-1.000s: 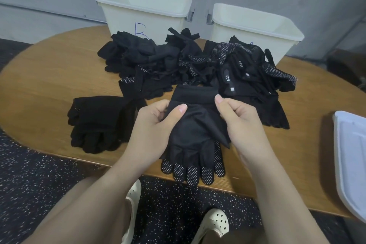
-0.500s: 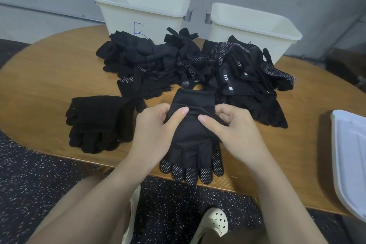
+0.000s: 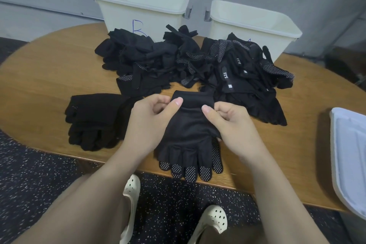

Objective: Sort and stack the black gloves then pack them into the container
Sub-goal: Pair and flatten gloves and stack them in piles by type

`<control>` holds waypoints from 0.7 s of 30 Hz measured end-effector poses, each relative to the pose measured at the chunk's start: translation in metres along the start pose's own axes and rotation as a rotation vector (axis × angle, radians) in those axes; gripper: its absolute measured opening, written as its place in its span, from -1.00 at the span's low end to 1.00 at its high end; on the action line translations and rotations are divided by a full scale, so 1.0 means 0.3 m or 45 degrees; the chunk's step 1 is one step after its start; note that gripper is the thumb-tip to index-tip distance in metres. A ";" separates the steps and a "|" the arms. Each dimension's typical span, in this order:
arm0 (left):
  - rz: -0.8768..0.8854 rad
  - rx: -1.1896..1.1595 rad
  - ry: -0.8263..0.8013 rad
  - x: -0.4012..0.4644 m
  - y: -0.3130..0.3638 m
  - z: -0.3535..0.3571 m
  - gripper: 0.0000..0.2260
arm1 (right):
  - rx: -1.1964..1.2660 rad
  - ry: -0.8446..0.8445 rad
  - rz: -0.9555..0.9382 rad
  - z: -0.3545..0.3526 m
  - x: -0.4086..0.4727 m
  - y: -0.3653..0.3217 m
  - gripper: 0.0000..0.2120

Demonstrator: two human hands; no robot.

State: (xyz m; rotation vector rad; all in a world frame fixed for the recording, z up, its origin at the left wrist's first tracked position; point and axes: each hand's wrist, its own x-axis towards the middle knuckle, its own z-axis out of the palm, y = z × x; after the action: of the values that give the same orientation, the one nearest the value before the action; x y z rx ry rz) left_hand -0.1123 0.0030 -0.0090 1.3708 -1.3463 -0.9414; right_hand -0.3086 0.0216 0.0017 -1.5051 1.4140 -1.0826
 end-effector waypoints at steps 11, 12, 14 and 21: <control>-0.023 -0.069 -0.122 0.040 -0.003 0.013 -0.76 | -0.221 0.047 -0.137 0.002 0.013 0.012 -0.47; -0.019 -0.056 -0.094 0.040 -0.006 0.013 -0.77 | -0.267 0.057 -0.148 0.002 0.016 0.017 -0.46; 0.007 -0.023 -0.049 0.039 -0.010 0.017 -0.80 | -0.311 0.057 -0.150 0.006 0.023 0.029 -0.41; 0.194 0.350 0.088 0.046 -0.026 0.027 -0.78 | -0.514 0.229 -0.117 0.017 0.040 0.069 -0.60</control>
State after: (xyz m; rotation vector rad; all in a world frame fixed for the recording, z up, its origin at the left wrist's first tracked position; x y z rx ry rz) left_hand -0.1168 -0.0123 -0.0172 1.4663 -1.5455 -0.6183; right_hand -0.3104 0.0082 -0.0187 -1.8056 1.7838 -1.0511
